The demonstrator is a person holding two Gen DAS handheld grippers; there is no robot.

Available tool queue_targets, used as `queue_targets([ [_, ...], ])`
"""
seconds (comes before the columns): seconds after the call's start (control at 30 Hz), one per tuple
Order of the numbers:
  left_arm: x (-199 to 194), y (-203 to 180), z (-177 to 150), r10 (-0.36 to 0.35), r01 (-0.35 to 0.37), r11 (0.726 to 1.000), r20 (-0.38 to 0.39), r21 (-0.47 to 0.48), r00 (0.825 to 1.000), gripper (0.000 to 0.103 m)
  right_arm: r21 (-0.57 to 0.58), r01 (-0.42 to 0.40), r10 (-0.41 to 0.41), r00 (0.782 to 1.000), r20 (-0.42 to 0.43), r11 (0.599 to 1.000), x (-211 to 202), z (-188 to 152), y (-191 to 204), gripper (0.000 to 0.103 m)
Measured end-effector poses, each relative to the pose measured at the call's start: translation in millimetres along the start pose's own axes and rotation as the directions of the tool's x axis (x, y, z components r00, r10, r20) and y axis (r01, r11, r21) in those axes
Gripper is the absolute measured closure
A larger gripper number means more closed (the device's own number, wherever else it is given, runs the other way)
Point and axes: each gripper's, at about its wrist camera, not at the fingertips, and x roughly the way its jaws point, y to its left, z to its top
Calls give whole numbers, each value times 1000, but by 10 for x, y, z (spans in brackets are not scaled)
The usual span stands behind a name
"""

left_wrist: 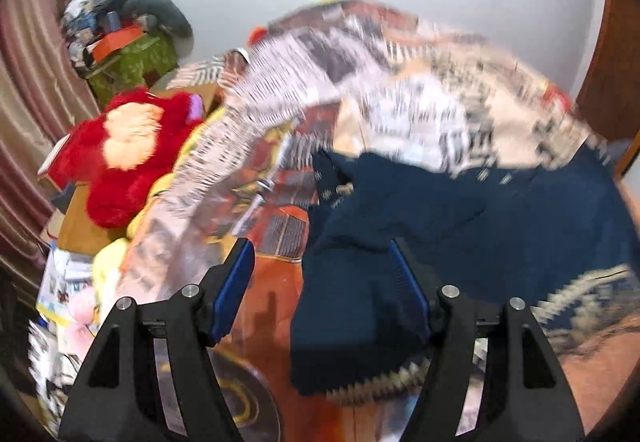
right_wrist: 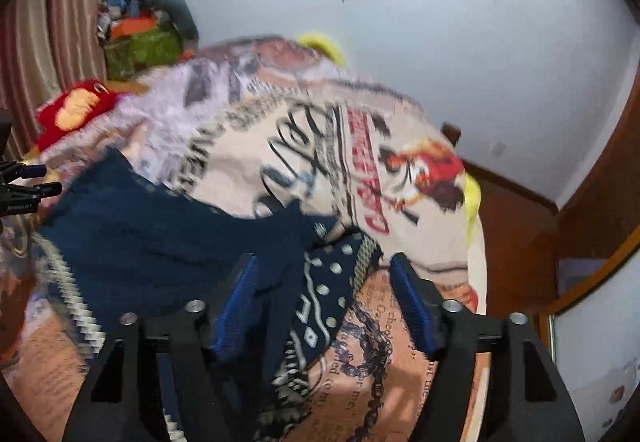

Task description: Fold large clothes

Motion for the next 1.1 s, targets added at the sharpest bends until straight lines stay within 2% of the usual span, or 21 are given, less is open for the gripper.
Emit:
queue_targets([
  [0.13,-340,178,-117,-70,73,990,31,-123,997,19,5,-32,31,993,116,999,-423,145,244,10],
  [0.23,-409,255,-302,-122,118,971,-7,-207,993,18,4,-59,57,985,164,998,-620,215,466,5],
  [0.33,-366,250,-519,-175,154,945,-50,-288,983,18,-9,-96,96,982,165,995,-706,244,742,3],
  [0.4,-282,262,-687,-241,197,908,-77,-371,967,18,-25,-106,109,982,152,994,-687,230,905,3],
  [0.47,-195,265,-822,-317,245,862,-95,-444,944,18,-56,-105,111,987,120,993,-609,195,1099,2],
  [0.57,-1,233,-986,-454,325,756,-98,-568,886,18,-113,-109,115,992,49,988,-380,111,1337,2],
  [0.67,115,230,-1067,-510,350,684,-76,-639,857,18,-163,-102,99,995,-26,981,-117,2,1515,2],
  [0.73,213,246,-1103,-550,368,620,-49,-693,834,18,-166,-106,94,992,-79,980,68,-67,1577,2],
  [0.83,376,299,-1181,-617,399,478,23,-783,786,18,-141,-116,97,986,-136,983,259,-111,1590,2],
  [0.87,425,311,-1199,-630,401,439,43,-804,775,18,-127,-126,106,982,-153,984,313,-125,1578,2],
  [0.9,478,304,-1207,-635,400,418,52,-815,771,18,-113,-137,117,979,-169,984,362,-132,1565,2],
  [0.97,558,316,-1170,-636,402,409,60,-819,769,18,-92,-156,136,972,-191,984,427,-133,1543,2],
  [1.03,648,294,-1137,-627,400,408,67,-821,776,18,-82,-170,149,966,-213,982,491,-133,1529,2],
  [1.1,777,288,-1101,-620,388,393,71,-834,781,18,-78,-184,160,958,-239,980,551,-149,1521,2],
])
